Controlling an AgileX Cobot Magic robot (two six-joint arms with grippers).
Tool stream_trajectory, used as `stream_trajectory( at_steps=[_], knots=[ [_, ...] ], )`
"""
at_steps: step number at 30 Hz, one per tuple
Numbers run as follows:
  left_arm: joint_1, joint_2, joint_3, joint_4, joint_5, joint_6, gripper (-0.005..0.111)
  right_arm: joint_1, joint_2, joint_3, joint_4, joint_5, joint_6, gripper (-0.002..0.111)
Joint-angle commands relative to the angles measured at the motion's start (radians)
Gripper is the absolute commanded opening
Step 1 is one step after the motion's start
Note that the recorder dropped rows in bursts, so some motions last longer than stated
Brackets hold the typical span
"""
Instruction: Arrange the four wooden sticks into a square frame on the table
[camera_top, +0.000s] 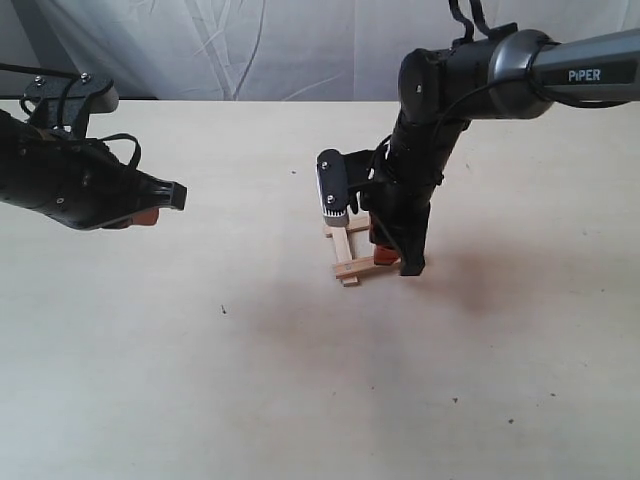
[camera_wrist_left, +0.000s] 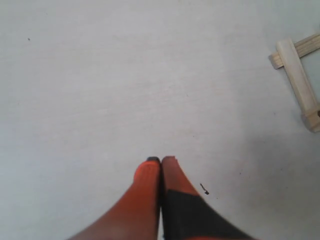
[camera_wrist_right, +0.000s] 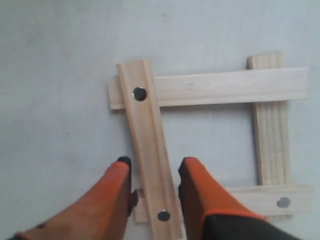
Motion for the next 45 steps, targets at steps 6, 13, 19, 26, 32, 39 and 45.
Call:
stream_trajectory(
  at_steps=[6, 13, 19, 26, 32, 39, 45],
  knots=[
    [-0.007, -0.009, 0.004, -0.017, -0.013, 0.003, 0.000, -0.004, -0.118, 0.005, -0.003, 0.063, 0.442, 0.033],
    [-0.007, -0.009, 0.004, -0.027, 0.003, 0.003, 0.000, -0.004, -0.152, 0.005, 0.011, 0.175, 0.783, 0.000],
    [-0.007, -0.009, 0.004, -0.032, 0.064, 0.037, 0.000, -0.004, -0.178, 0.005, 0.011, 0.251, 0.986, 0.000],
    [-0.009, -0.009, -0.005, -0.109, 0.127, 0.098, 0.000, -0.025, -0.327, 0.109, 0.008, 0.204, 1.097, 0.000],
    [-0.078, -0.009, -0.009, -0.126, 0.142, 0.134, 0.000, -0.167, -0.511, 0.323, 0.010, 0.116, 1.126, 0.000],
    [-0.118, -0.081, -0.009, -0.121, 0.162, 0.136, 0.000, -0.350, -0.750, 0.559, -0.005, -0.006, 1.126, 0.000],
    [-0.118, -0.232, 0.018, -0.056, 0.169, 0.136, 0.000, -0.363, -0.991, 0.715, -0.058, -0.150, 1.126, 0.000]
  ],
)
